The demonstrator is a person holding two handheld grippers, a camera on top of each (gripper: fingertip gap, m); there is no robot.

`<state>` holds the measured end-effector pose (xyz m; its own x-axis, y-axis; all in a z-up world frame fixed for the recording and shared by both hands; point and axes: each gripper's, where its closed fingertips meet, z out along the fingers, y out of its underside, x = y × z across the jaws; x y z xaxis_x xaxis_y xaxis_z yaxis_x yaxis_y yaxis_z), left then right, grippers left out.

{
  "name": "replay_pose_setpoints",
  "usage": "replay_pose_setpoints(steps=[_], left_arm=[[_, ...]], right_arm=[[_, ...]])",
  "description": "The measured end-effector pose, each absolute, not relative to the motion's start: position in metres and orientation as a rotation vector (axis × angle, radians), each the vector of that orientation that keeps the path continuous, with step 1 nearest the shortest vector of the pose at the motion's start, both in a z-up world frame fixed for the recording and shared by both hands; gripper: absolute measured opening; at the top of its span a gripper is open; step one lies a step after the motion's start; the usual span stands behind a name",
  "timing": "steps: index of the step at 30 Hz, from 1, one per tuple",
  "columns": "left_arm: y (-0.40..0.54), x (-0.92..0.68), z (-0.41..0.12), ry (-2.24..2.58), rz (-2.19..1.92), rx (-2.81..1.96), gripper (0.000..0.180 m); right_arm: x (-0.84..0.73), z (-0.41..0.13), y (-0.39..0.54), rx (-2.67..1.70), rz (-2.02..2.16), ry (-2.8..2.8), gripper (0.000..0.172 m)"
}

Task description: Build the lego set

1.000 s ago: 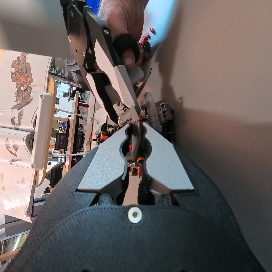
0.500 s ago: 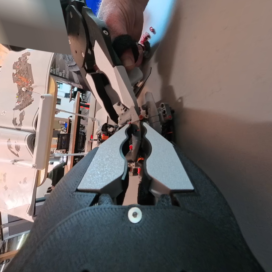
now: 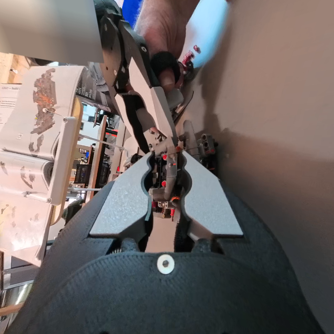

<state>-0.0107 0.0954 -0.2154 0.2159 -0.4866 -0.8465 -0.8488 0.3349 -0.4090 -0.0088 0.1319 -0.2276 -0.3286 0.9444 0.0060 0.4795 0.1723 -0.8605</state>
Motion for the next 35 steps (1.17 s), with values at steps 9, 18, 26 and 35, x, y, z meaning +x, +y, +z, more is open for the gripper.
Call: replay_pose_setpoints(steps=[9,18,26,35], left_arm=[[0.074,-0.041,-0.184,1.346,0.286,-1.343,0.029],[0.082,-0.073,-0.201,1.388,0.204,-1.423,0.023],[0.073,-0.07,-0.219,1.4,-0.02,-1.511,0.023],[0.073,-0.057,-0.217,1.388,-0.083,-1.514,0.018]], right_arm=[[0.014,-0.214,0.14,-1.333,0.901,-1.891,0.058],[0.022,-0.21,0.125,-1.341,0.661,-1.839,0.047],[0.028,-0.217,0.1,-1.403,0.654,-1.77,0.035],[0.016,-0.214,0.1,-1.401,0.58,-1.688,0.019]])
